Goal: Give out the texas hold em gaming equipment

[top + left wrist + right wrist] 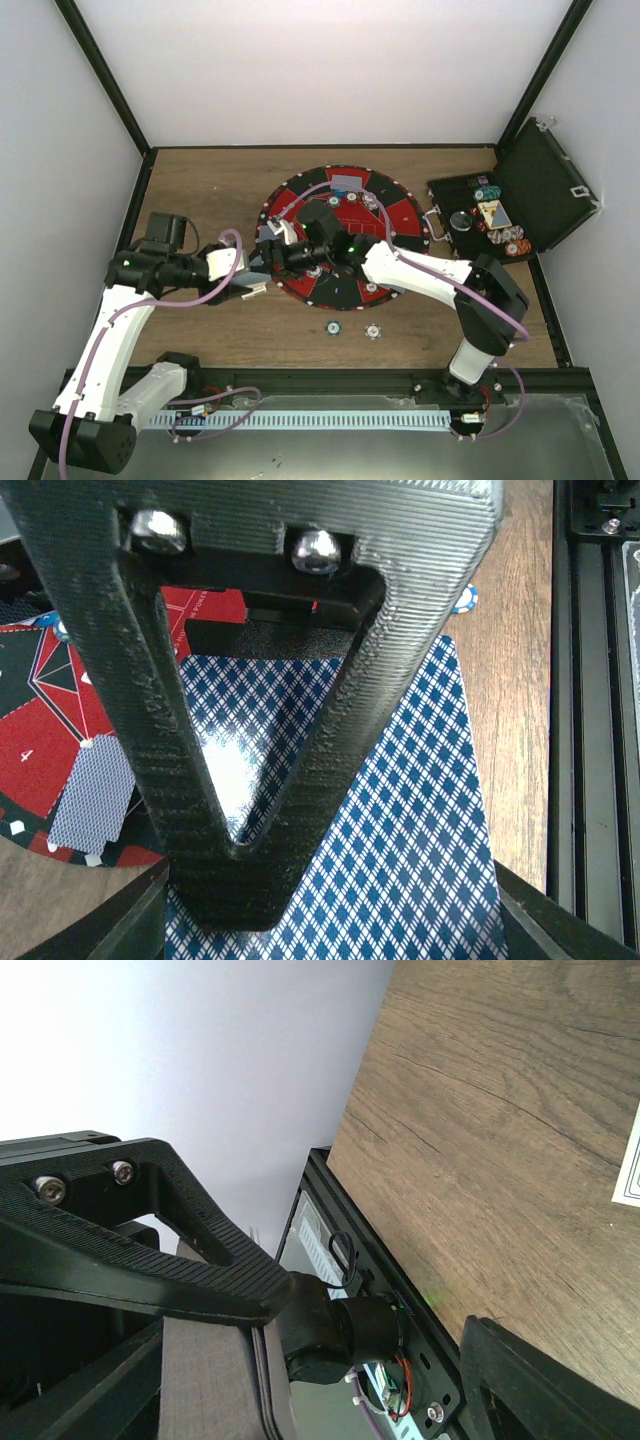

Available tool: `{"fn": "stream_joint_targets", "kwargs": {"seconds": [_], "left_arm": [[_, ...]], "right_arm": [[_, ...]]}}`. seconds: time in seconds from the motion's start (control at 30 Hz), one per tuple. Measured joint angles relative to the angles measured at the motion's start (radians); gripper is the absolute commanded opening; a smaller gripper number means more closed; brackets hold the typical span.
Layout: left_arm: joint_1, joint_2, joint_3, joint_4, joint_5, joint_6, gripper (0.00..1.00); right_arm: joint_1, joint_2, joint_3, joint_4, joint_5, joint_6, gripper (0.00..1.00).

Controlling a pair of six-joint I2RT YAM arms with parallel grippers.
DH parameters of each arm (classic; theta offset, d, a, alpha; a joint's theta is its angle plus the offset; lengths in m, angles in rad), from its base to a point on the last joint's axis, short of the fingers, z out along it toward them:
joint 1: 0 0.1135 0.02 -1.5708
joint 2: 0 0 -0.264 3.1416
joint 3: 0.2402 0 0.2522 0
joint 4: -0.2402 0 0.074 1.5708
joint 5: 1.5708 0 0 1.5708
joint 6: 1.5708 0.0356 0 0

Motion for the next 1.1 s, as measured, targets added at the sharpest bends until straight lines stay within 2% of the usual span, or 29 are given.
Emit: {"fn": "stream_joint_targets", "kwargs": {"seconds": [0.5,0.67,0.93,1.1], "left_arm": [[0.0,0.006,0.0,-0.002,0.0,0.0,0.11],[0.0,0.006,0.0,-0.002,-0.002,0.0,0.11],[0.0,0.006,0.0,-0.001,-0.006,0.0,0.11],[0.0,0.007,0.0,-0.002,-0.007,0.0,0.11]], "right_arm": [[-0.024,-0.07,-0.083,0.019,-0.005,-0.015,0.62],[-0.037,-0.093,-0.092,0.008,-0.009,-0.031,0.49],[-0.061,-0.142,-0.113,-0.018,-0.011,-0.042,0.35],[-0.07,-0.171,-0.125,-0.034,-0.01,-0.044,0.21]]}}
